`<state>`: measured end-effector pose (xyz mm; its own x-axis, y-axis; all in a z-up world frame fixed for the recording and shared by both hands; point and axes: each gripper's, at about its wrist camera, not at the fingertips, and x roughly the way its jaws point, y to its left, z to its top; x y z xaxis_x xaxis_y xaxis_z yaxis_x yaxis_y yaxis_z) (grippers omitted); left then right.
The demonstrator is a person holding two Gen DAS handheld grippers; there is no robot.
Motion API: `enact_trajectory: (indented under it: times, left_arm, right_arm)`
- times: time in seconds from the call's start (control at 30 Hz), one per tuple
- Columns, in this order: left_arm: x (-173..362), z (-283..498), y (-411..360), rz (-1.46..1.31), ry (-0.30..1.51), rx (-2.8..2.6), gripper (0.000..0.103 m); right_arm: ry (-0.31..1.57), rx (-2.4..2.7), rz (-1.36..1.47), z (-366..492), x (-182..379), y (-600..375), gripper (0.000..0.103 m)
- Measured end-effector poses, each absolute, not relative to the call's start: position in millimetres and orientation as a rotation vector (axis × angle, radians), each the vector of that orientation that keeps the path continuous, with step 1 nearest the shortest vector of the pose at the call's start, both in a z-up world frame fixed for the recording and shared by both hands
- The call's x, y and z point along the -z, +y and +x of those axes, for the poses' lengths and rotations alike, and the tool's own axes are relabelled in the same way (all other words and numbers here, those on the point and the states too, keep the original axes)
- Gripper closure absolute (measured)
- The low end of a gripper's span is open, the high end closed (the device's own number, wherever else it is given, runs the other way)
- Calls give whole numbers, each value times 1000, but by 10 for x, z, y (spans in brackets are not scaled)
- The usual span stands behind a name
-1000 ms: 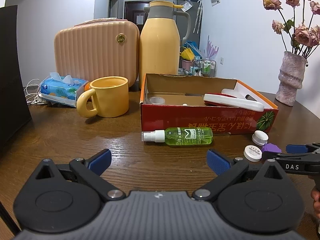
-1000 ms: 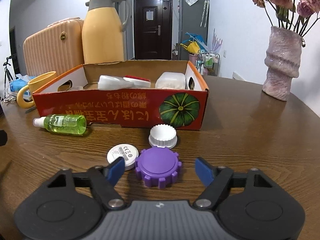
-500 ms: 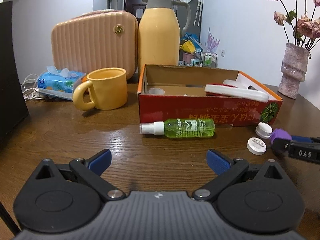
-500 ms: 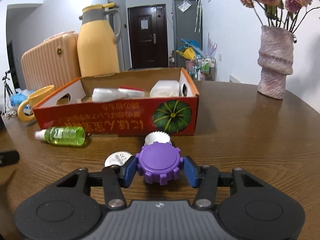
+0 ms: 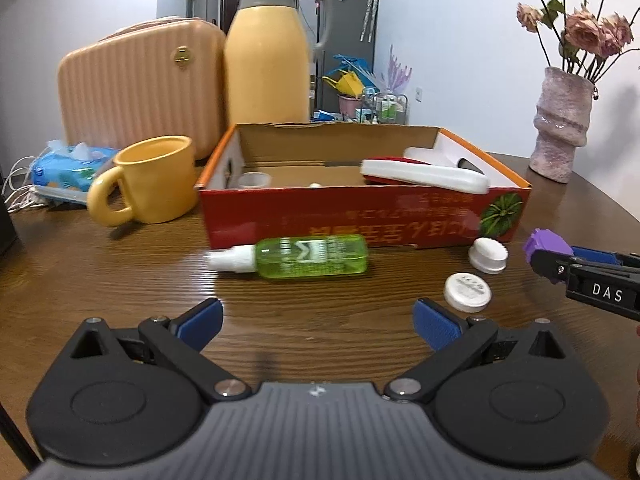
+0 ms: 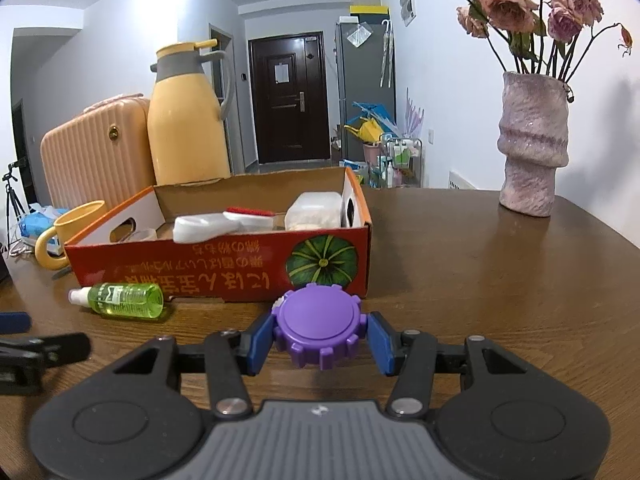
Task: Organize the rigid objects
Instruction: 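Grasp the white round disc with the left gripper while the right lifts the purple cap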
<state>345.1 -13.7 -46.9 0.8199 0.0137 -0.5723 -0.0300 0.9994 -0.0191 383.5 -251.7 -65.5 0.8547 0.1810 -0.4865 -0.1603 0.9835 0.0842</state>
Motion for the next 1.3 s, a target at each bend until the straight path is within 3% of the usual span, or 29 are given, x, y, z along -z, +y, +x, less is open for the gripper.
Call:
enact_trajectory:
  times: [0.83, 1.0, 1.1, 1.23, 1.3]
  left_arm:
    - [655, 3962, -1149, 45, 661, 9, 1]
    - [705, 4035, -1255, 57, 679, 5, 13]
    - [734, 4065, -1304, 64, 692, 14, 26]
    - [755, 4103, -1336, 55, 714, 47, 61]
    - [749, 4101, -1349, 46, 713, 71, 63]
  right_arm:
    - [483, -132, 79, 3887, 595, -2986, 53]
    - [488, -130, 80, 3904, 609, -3034, 53]
    - [485, -134, 80, 3902, 612, -3033, 53]
    - [486, -142, 77, 3893, 614, -3021, 53]
    - [485, -145, 76, 3889, 611, -3018, 53]
